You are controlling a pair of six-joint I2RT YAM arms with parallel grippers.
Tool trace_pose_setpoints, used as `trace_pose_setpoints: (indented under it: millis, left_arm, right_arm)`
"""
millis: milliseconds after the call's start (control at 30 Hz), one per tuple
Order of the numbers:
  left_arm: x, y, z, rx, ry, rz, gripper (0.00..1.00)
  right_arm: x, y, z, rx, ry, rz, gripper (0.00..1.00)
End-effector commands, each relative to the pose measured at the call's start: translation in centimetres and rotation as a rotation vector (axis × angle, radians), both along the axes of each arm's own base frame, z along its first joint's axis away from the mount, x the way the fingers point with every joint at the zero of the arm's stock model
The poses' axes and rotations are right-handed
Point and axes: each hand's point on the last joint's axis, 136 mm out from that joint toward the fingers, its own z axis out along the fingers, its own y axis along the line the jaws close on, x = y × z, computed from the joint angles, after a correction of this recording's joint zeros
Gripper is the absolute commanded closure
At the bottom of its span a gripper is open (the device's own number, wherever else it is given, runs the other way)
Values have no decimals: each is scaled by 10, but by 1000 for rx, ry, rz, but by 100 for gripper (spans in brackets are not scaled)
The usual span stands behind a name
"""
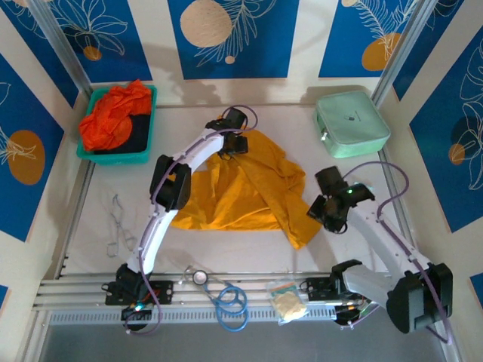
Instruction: Fold and stack the t-shirts
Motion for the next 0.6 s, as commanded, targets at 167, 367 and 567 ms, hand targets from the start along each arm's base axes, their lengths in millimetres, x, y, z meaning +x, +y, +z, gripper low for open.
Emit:
trace_pose_setpoints:
  millis: [167, 367, 567]
  left_arm:
    - [-30, -58, 47, -123, 18, -192, 27]
    - [-37, -89, 34, -149, 12, -270, 27]
    - [-23, -84, 28, -100, -45, -230, 27]
  right_arm:
    - [76, 21, -16, 114, -43, 269, 59]
    - [106, 48, -21, 135, -51, 354, 50]
    - [133, 52, -26, 133, -40, 301, 39]
